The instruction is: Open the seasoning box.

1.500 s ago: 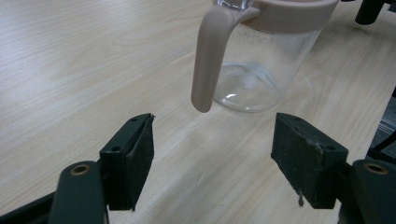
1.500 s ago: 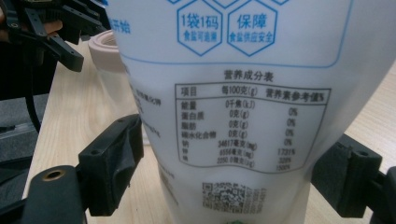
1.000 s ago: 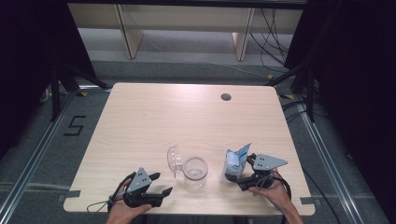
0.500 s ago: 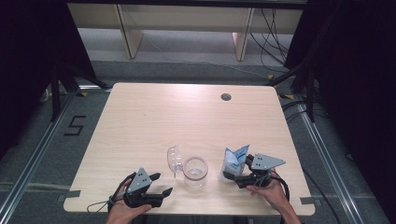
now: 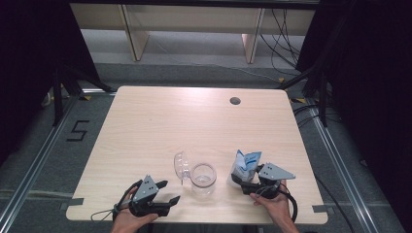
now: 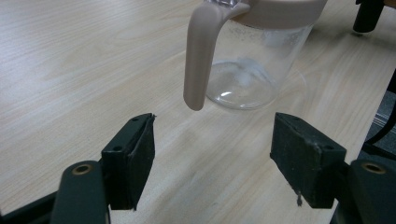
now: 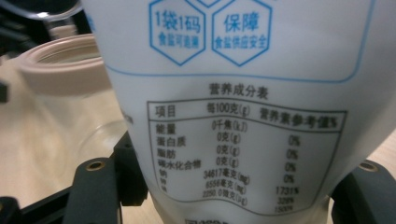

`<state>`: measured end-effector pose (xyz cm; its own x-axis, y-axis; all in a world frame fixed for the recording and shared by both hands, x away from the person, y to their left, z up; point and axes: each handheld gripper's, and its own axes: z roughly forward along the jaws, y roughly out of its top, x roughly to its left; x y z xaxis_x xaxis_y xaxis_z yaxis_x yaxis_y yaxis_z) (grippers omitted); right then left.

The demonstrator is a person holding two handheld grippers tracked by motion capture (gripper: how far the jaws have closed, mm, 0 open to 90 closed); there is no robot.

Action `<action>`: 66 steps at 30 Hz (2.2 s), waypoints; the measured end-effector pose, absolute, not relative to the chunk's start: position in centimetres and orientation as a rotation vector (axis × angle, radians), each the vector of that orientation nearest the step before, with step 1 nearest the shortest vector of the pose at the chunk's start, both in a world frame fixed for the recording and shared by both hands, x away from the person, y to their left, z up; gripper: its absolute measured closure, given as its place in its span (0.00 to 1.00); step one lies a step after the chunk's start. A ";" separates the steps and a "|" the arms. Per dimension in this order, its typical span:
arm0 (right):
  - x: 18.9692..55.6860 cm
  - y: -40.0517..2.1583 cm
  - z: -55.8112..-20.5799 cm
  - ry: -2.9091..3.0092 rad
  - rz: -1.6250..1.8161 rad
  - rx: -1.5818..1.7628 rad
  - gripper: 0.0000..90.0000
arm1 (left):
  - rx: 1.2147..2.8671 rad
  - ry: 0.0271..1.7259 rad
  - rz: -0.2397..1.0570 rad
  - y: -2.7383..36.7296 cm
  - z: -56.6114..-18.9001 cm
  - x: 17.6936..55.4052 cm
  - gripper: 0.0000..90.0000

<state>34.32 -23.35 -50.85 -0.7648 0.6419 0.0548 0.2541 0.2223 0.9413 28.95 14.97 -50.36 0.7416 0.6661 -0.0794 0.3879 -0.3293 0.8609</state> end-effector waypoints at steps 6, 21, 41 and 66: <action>33.7 -22.7 -50.8 2.086 1.523 0.959 0.39 | 1.966 0.780 0.359 15.0 -50.4 29.1 0.34; 32.3 -21.1 -50.7 1.948 1.420 1.149 0.37 | 1.998 0.764 0.380 15.1 -50.3 29.2 0.34; 33.0 -23.3 -51.0 2.134 1.537 0.828 0.19 | 1.974 0.775 0.358 15.0 -50.4 29.1 0.34; 35.0 -23.4 -51.6 2.184 1.618 0.692 0.32 | 1.973 0.782 0.359 14.9 -50.4 29.0 0.33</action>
